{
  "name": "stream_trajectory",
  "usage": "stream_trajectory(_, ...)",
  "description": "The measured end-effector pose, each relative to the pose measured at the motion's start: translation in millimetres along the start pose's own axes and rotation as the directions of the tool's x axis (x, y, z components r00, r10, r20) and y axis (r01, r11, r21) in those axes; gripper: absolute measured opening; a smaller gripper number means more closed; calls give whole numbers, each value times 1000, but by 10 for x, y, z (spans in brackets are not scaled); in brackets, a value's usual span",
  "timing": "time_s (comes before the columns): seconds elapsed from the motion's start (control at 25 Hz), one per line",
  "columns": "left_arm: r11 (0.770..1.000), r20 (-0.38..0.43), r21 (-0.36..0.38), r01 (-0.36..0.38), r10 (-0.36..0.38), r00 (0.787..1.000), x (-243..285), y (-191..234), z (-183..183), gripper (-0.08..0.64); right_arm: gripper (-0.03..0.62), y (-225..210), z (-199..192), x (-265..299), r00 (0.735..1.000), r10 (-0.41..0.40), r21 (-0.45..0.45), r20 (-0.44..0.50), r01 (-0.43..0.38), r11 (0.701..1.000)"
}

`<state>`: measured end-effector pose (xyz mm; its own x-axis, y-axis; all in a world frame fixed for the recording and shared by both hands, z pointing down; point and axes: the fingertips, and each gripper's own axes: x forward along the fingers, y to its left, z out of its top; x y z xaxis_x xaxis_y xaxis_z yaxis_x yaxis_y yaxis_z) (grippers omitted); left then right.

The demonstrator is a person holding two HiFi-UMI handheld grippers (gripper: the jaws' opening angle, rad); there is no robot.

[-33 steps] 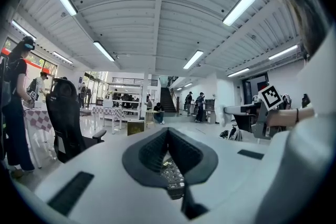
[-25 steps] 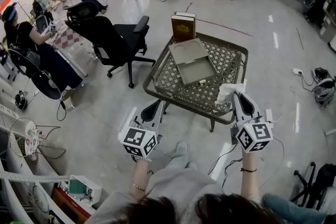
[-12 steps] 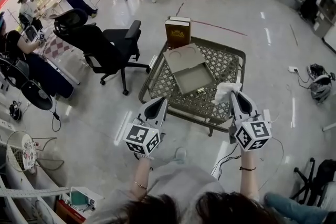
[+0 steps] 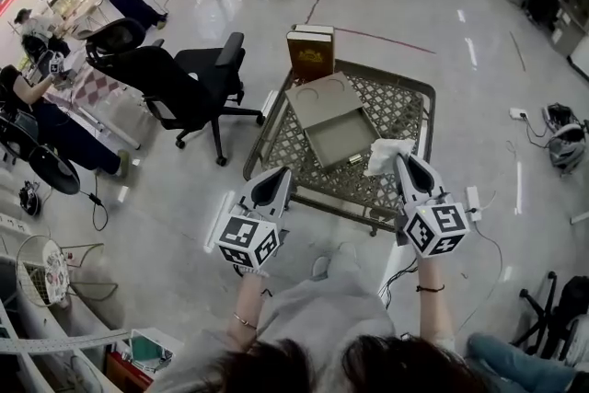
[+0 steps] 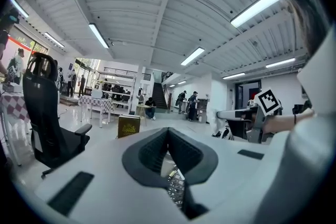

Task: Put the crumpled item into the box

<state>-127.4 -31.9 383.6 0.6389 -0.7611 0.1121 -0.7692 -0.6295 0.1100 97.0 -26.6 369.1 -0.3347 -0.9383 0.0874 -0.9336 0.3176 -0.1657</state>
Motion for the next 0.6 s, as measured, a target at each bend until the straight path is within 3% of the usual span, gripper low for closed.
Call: stream_trajectory(0.6, 998, -49, -42, -40, 38, 998, 766, 206, 13, 17, 52, -501, 11, 807, 994, 81, 32, -69, -79, 996)
